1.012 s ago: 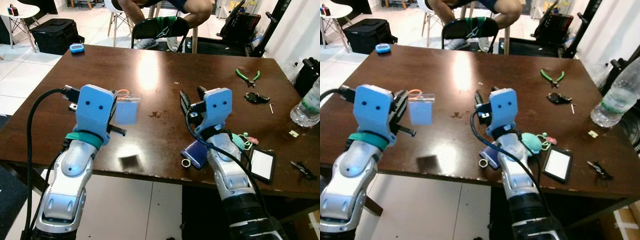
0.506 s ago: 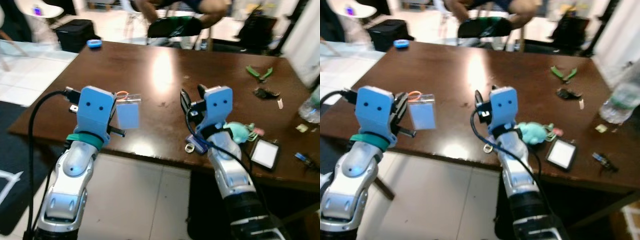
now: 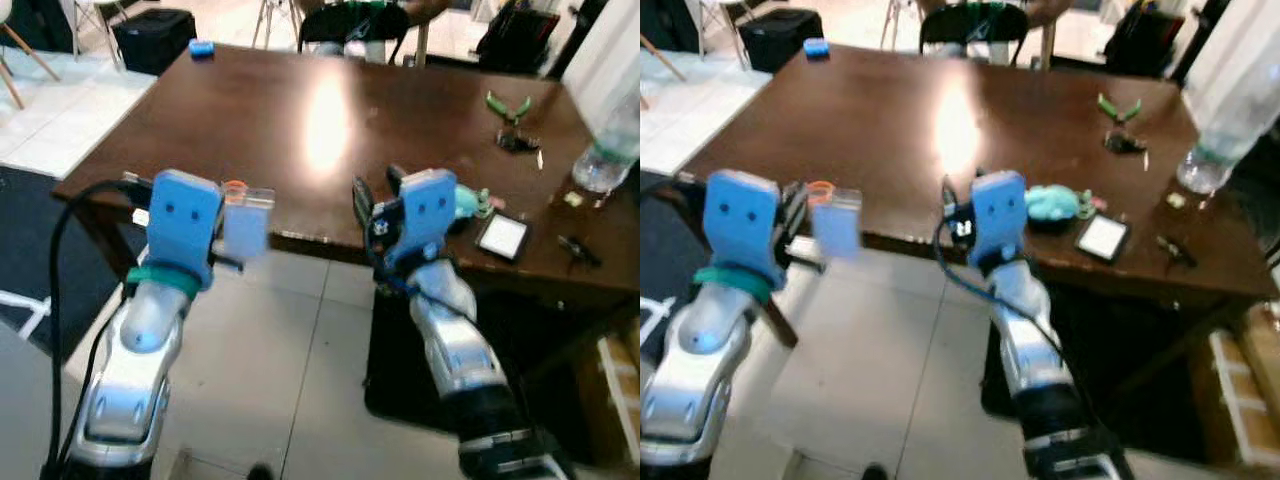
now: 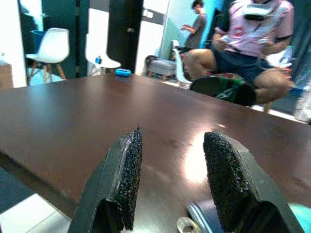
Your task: Hang keys on a hook
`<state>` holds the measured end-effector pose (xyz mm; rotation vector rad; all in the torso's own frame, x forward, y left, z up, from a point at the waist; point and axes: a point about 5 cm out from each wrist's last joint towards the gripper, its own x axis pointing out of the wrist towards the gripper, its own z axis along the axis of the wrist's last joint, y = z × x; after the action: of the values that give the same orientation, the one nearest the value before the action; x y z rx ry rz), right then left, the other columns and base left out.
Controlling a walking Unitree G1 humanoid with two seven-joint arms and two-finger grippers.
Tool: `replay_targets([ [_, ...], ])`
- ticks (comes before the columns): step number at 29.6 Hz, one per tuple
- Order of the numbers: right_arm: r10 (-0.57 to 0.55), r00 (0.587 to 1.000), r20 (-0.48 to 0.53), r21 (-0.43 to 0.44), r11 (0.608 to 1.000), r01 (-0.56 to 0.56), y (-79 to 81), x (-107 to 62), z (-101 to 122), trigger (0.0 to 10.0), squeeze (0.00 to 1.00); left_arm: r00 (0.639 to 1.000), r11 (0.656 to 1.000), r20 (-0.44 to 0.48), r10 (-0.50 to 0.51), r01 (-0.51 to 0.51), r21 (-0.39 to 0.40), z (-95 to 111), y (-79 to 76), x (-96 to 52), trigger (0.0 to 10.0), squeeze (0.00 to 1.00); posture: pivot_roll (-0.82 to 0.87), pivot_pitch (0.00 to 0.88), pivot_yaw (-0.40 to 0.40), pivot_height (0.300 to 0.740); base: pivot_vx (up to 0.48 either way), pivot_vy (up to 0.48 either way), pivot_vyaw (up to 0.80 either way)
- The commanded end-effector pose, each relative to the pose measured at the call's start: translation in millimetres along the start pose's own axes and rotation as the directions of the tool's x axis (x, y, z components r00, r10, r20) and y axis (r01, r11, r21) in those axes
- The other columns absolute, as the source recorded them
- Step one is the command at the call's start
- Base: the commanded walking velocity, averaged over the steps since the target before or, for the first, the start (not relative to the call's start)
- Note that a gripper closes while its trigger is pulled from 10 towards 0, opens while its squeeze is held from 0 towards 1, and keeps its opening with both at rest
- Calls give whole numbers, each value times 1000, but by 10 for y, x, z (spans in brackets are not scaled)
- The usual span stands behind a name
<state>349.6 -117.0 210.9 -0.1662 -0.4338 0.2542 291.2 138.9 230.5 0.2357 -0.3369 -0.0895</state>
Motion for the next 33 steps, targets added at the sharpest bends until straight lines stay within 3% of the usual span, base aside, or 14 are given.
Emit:
replay_targets([
  [1,5,1000,-8,0,1000,-5,19,-17,-28,10000,0,1000,1000,-5,2,-2,10,-17,14,-5,10000,0,-46,48,48,740,-375,0,0],
  [5,12,1000,-8,-5,1000,-12,22,-16,-28,10000,0,1000,1000,-5,3,-3,10,-18,12,-3,10000,0,-47,49,47,740,-377,0,0],
  [11,21,1000,-6,0,1000,-21,27,-17,-26,10000,0,1000,1000,-4,4,-4,9,-19,11,-1,10000,0,-47,50,46,740,-362,0,752],
  [22,26,1000,-8,0,1000,-26,32,-16,-28,10000,0,1000,1000,-12,1,-1,-1,-22,-6,6,10000,0,-47,51,46,740,0,0,0],
  [33,37,999,-4,10,999,-36,44,-17,-23,10000,0,1000,1000,-19,-12,12,-1,-28,-28,14,10000,0,-45,51,49,740,0,0,788],
])
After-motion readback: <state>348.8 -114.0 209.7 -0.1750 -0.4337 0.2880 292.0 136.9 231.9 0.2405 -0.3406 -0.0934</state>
